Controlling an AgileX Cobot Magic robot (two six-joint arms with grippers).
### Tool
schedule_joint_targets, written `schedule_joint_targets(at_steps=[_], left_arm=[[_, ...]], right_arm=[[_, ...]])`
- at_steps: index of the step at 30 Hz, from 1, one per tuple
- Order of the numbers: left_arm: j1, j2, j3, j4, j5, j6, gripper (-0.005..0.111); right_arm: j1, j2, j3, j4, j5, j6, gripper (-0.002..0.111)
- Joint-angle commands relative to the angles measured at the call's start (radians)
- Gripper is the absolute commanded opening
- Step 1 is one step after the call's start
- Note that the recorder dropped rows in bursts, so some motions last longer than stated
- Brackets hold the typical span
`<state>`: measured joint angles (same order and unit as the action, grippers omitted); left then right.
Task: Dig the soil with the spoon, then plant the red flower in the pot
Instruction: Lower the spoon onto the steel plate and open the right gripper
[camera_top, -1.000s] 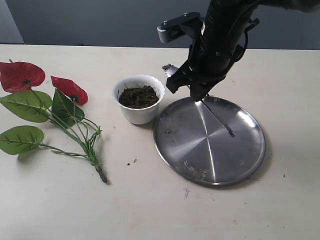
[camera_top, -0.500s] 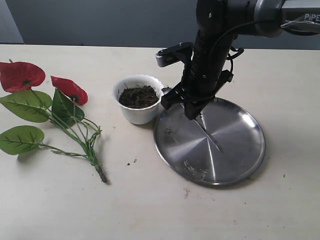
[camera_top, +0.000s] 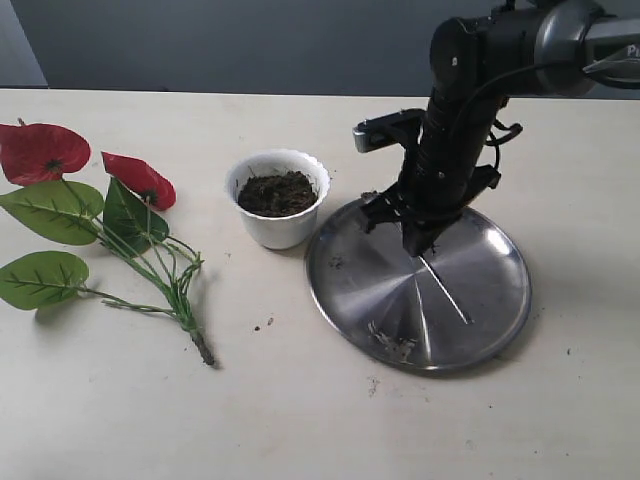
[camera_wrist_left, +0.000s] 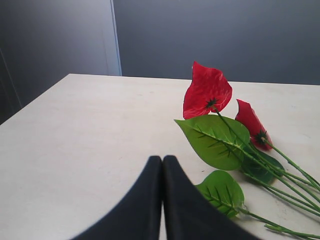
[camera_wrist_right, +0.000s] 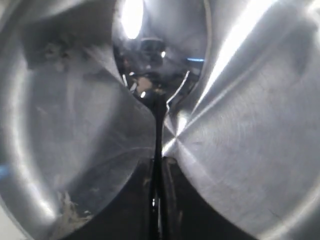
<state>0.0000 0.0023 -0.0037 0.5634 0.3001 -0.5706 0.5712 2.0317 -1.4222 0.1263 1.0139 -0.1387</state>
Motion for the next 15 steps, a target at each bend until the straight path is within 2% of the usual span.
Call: schedule_joint_targets(at_steps=[1,6,15], left_arm=[[0.000,-0.002,0.004,0.003,-0.009,-0.002,0.000],[0.000,-0.002,0.004,0.003,-0.012,-0.002,0.000],[0.000,-0.002,0.004,0.003,-0.012,-0.002,0.000]], right_arm=[[-0.019,-0.017,0.095,0.000,-0.098,-0.024,-0.001],[-0.022,-0.017,0.139,-0.002,-0.184,-0.024,-0.001],[-0.022,-0.015,0.142,-0.021,-0.192,-0.024,0.001]])
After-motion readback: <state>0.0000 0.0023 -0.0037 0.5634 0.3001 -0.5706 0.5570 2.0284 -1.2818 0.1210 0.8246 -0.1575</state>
